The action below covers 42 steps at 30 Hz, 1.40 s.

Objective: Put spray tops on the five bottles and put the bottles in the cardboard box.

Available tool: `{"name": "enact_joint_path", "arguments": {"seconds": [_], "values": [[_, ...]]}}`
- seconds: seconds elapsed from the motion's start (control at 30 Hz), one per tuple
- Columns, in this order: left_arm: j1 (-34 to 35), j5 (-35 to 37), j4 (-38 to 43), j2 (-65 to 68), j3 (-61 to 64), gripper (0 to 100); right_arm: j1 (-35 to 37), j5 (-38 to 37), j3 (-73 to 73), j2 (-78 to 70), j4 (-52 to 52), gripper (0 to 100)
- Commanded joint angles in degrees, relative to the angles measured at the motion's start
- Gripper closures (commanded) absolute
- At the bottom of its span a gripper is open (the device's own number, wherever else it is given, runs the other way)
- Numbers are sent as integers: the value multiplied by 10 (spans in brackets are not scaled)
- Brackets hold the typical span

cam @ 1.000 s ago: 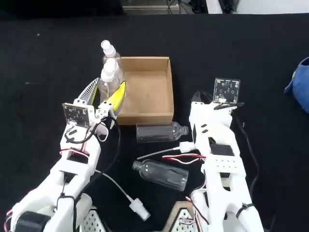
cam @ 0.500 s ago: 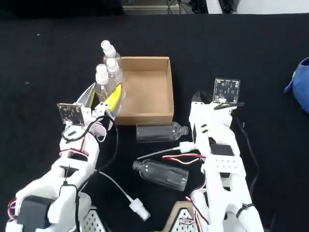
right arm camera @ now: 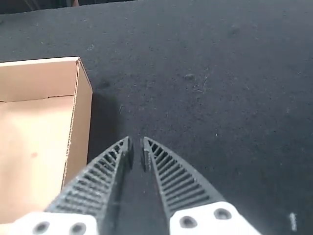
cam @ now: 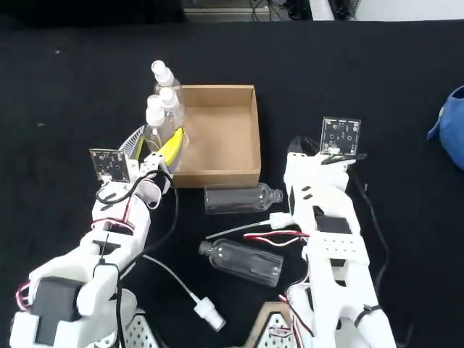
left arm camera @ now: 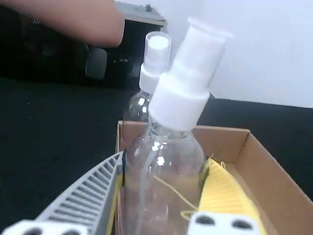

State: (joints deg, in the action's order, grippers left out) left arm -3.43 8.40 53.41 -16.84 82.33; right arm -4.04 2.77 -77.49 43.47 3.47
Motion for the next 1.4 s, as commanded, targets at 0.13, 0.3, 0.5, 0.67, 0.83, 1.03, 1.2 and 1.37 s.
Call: {"name": "enact_joint_path", "arguments": {"seconds": [0.13, 0.3, 0.5, 0.67, 0.83, 1.03, 1.2, 1.37], "values": [[3, 5, 18, 4, -30, 970, 13, 1, 2, -5, -17, 987], [3, 5, 18, 4, -28, 970, 13, 1, 3, -5, -17, 987], [3, 6, 18, 5, -29, 970, 12, 1, 5, -5, -18, 987], [5, 61, 15, 5, -26, 970, 12, 1, 5, -5, -18, 987], [3, 69, 13, 5, -27, 970, 12, 1, 5, -5, -18, 987], [4, 73, -25, 6, -31, 970, 12, 1, 3, -5, -18, 987], [4, 73, -25, 6, -30, 970, 12, 1, 3, -5, -18, 987], [3, 72, -51, 6, -30, 970, 12, 1, 2, -5, -18, 987]]}}
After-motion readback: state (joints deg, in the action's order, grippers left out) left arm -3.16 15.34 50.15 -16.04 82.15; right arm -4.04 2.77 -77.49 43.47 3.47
